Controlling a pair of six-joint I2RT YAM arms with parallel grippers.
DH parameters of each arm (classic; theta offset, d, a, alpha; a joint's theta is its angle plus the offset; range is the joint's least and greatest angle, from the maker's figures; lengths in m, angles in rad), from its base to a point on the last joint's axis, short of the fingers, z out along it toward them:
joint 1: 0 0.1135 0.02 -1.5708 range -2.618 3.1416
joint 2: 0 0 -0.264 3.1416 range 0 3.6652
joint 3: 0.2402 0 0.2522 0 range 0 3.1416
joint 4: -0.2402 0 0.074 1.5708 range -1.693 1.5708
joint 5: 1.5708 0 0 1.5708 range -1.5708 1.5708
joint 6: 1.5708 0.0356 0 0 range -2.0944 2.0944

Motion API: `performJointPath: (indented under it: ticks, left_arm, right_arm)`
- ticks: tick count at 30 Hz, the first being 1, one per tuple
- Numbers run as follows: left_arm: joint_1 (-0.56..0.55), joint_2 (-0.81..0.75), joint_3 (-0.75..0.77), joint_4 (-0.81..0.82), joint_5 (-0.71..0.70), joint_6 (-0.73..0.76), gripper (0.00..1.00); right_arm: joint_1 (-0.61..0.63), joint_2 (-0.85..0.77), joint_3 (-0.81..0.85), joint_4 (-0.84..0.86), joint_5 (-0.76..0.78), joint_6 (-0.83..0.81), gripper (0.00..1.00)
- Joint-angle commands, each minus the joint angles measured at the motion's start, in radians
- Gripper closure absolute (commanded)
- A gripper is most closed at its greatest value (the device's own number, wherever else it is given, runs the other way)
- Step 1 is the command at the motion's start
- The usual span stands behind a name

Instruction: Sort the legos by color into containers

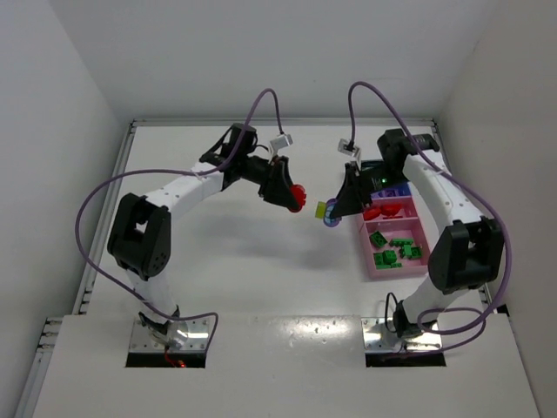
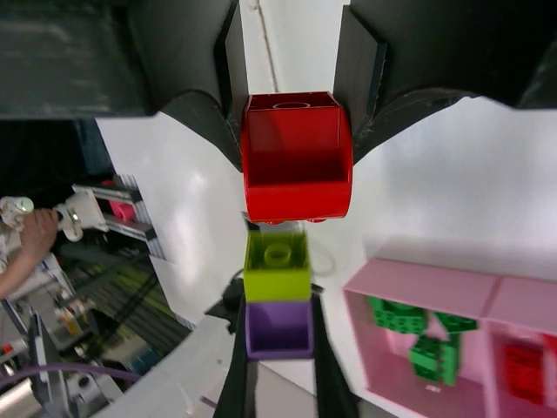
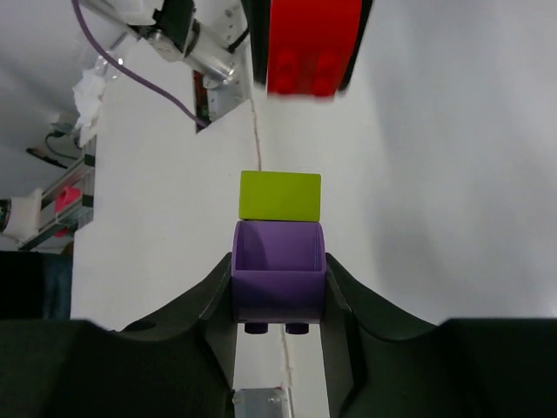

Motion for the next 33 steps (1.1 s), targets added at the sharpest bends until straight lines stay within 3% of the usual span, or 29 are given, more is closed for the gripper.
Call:
performJointPath:
  ticks: [1,5,7,8,13,23,27,33]
  left_arm:
    - [0.080,-0.058,0.010,0.021,0.007,0.033,0.99]
    - [0.138,-0.082,-0.022,0.021,-0.022,0.033,0.99]
    - [0.150,-0.119,-0.032,0.021,-0.138,0.043,0.99]
    - [0.150,-0.131,-0.032,0.021,-0.263,0.055,0.99]
    - [0.071,-0.115,0.022,0.021,-0.556,0.034,1.00]
    - [-0.133,0.235,0.362,0.021,-0.570,-0.071,1.00]
    - [-0.231,0.376,0.531,0.010,-0.570,-0.082,0.98]
    - [-0.316,0.551,0.700,0.010,-0.591,-0.091,0.89]
  right_arm:
    - [-0.067,-0.031,0.013,-0.051,0.009,-0.100,1.00]
    - [-0.140,-0.018,0.033,-0.075,-0.001,-0.122,1.00]
    - [-0.192,-0.008,0.043,-0.075,-0.001,-0.122,1.00]
    - [-0.212,-0.008,0.043,-0.075,-0.011,-0.122,1.00]
    - [-0.366,-0.085,-0.010,-0.037,-0.036,-0.122,1.00]
    - [-0.892,-0.303,-0.189,-0.020,0.027,-0.123,1.00]
    - [-1.011,-0.344,-0.225,-0.074,-0.005,-0.134,1.00]
    - [-1.059,-0.455,-0.280,-0.083,-0.039,-0.122,1.00]
